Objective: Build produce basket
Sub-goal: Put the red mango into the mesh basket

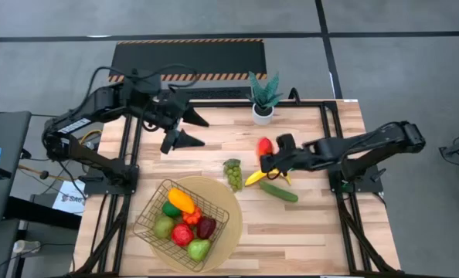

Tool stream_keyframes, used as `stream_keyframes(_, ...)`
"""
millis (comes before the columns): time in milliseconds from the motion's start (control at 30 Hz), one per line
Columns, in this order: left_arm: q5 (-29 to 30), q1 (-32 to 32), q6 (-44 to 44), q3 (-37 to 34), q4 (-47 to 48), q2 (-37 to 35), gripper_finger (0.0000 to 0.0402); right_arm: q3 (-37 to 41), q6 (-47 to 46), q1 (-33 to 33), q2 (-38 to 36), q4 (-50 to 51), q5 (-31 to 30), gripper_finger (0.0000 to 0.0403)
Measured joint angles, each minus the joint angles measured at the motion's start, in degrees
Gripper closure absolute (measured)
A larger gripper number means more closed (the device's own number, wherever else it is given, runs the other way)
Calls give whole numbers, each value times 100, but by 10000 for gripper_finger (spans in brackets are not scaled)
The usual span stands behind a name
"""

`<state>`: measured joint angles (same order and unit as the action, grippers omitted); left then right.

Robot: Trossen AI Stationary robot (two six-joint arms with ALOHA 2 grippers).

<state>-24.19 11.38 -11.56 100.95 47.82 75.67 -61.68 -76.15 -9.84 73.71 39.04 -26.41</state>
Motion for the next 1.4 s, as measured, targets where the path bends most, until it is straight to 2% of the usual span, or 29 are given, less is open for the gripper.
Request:
stream_keyframes(133,655,-231,-540,2,-320,-143,63,-236,1704,-47,-324,-1771,-61,172)
stream_keyframes(267,1204,-523,-985,4,-592,-45,63,-376,3243,-171,-468,-3458,343,170)
stream_keyframes(333,1340,-646,-1202,4,-781,74,63,-526,3858,-260,-456,-3901,520,170)
stream_keyframes(467,1386,-790,-1508,-2,-1298,399,63,-895,4656,-390,-347,-4044,559,169)
stream_keyframes(767,1536,-932,-1349,24,-2257,695,63,-1033,4984,-387,-316,-3934,689,168)
stream_keyframes(833,1610,-936,-1336,-1,-2100,742,63,-1033,4985,-390,-327,-3948,708,168)
stream_keyframes(1267,1229,-975,-1300,7,-2860,1322,64,-1033,4969,-350,-314,-3936,916,168)
stream_keyframes(1400,1352,-1034,-1297,-2,-2786,1310,84,-1033,4973,-352,-314,-3934,1009,168)
